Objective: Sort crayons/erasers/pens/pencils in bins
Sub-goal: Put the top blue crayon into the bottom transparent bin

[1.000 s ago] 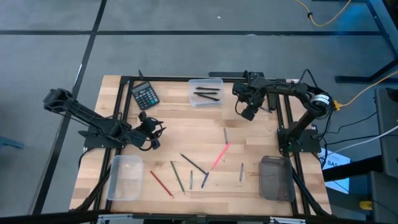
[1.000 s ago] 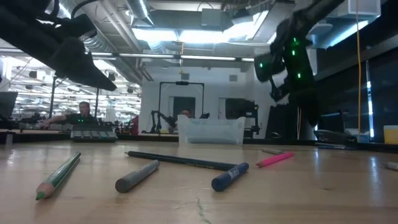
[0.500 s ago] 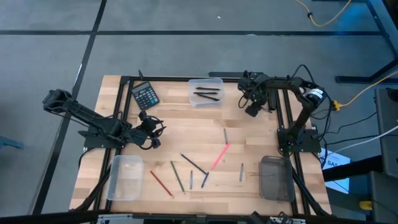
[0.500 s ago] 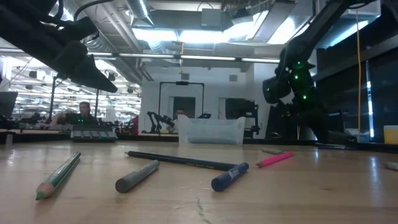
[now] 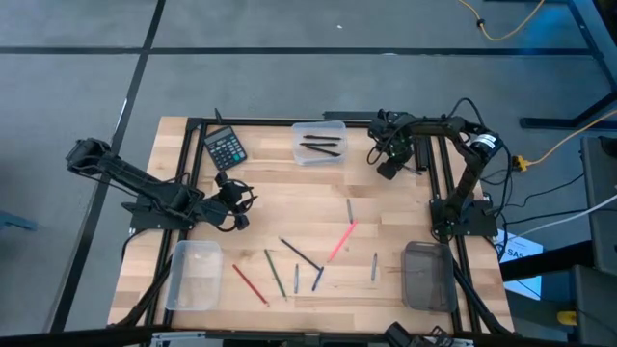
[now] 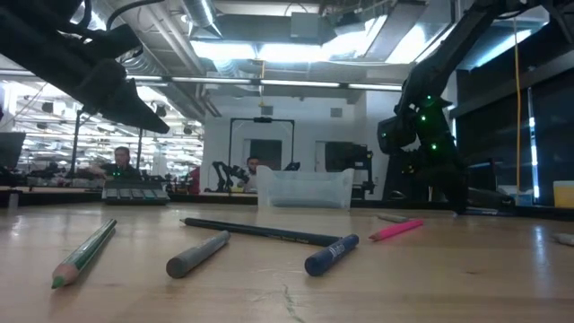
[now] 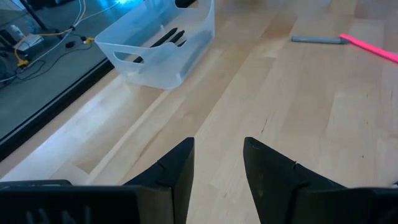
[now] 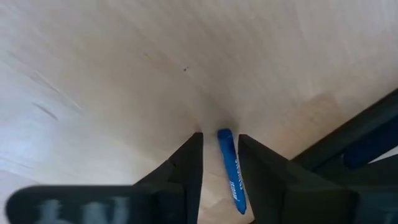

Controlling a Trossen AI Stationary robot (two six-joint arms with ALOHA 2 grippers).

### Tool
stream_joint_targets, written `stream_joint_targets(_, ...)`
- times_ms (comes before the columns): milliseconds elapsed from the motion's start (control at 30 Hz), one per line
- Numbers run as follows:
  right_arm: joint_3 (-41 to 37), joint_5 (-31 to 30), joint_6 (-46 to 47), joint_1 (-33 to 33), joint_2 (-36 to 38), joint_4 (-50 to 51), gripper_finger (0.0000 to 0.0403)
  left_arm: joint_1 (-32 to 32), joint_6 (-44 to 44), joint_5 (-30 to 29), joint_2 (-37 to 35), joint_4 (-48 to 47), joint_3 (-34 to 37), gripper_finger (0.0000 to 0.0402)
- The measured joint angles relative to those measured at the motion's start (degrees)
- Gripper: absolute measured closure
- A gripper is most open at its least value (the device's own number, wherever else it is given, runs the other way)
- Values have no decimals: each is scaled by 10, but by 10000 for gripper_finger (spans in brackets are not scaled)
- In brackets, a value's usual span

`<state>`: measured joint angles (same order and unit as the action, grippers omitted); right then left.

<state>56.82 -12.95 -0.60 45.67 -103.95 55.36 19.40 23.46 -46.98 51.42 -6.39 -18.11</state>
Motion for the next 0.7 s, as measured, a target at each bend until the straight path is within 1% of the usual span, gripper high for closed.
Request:
stream_joint_targets(233,-1,17,-10,3,-1,8,342,0,0,1,0,0,0,269)
stream_joint_targets(367,-1,27,8,3,-1,5,365,0,2,2,0,0,0,269)
stream_joint_targets(467,-2,27,21,3,-1,0,371,0,4,2,0,0,0,269)
stream_joint_targets(700,-2,21,21,-7,-1,2,367,0,4,-2,0,0,0,269)
